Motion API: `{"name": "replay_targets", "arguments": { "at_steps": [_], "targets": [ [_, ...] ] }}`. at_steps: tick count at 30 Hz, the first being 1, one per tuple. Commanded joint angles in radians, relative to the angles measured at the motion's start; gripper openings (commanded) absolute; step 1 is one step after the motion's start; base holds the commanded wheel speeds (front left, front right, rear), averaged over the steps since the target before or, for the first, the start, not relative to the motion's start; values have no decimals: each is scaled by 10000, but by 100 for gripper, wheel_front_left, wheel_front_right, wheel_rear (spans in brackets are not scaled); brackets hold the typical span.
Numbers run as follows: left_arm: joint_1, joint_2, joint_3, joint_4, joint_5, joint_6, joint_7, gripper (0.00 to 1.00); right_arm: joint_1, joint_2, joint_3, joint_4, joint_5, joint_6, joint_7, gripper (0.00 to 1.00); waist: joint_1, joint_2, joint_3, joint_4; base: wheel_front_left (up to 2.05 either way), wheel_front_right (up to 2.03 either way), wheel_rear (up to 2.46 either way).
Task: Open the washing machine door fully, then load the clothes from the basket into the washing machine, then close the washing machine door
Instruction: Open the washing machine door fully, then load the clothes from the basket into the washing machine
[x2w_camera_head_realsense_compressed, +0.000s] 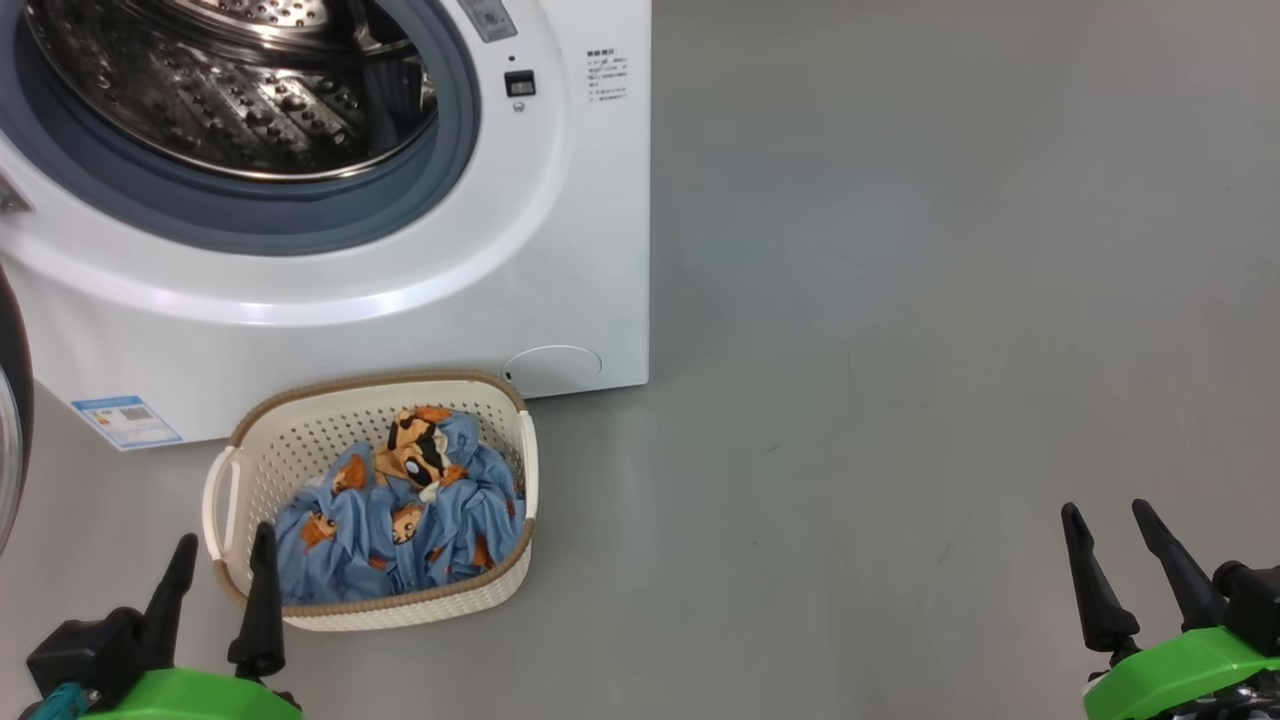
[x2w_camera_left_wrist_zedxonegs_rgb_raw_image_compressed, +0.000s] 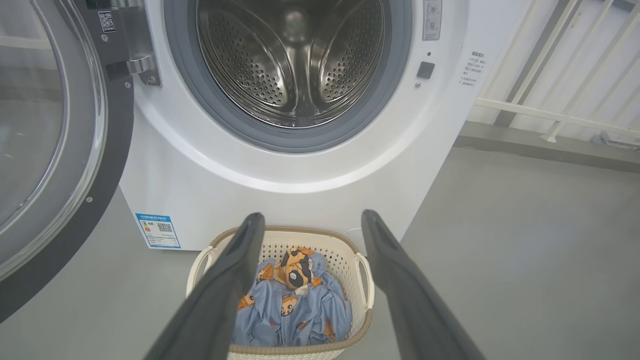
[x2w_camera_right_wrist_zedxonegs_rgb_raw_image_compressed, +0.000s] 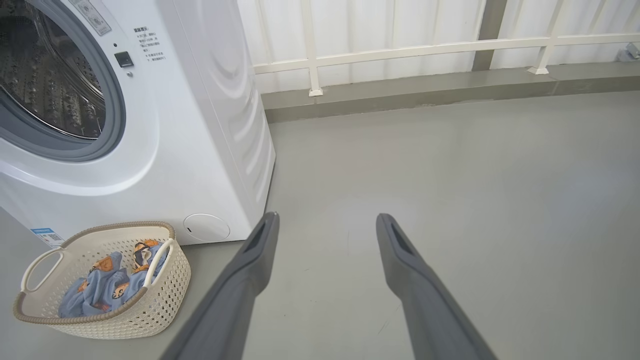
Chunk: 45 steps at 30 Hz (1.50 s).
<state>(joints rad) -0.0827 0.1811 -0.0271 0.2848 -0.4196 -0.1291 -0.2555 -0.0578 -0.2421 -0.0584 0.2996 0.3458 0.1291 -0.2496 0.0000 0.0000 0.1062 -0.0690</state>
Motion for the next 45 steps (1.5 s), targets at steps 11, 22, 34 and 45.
{"name": "replay_targets", "arguments": {
  "at_steps": [11,22,34,45],
  "targets": [
    [-21,315,241,-299,-385,-15,-63,100,93,-92,156,-254,-37,16,-122,100,0,0,-186,48,0,0,0],
    [-139,475,122,-402,-650,-15,-63,100,-42,-77,211,-319,-22,16,-122,100,0,0,32,154,45,-122,77],
    [-406,416,234,-368,-455,-15,-63,100,-205,31,266,-331,-15,16,-122,100,0,0,295,195,127,-146,20],
    [-540,241,242,-152,-312,-15,-63,100,-285,111,301,-312,-3,16,-122,100,0,0,369,254,18,-18,0]
  ]
}}
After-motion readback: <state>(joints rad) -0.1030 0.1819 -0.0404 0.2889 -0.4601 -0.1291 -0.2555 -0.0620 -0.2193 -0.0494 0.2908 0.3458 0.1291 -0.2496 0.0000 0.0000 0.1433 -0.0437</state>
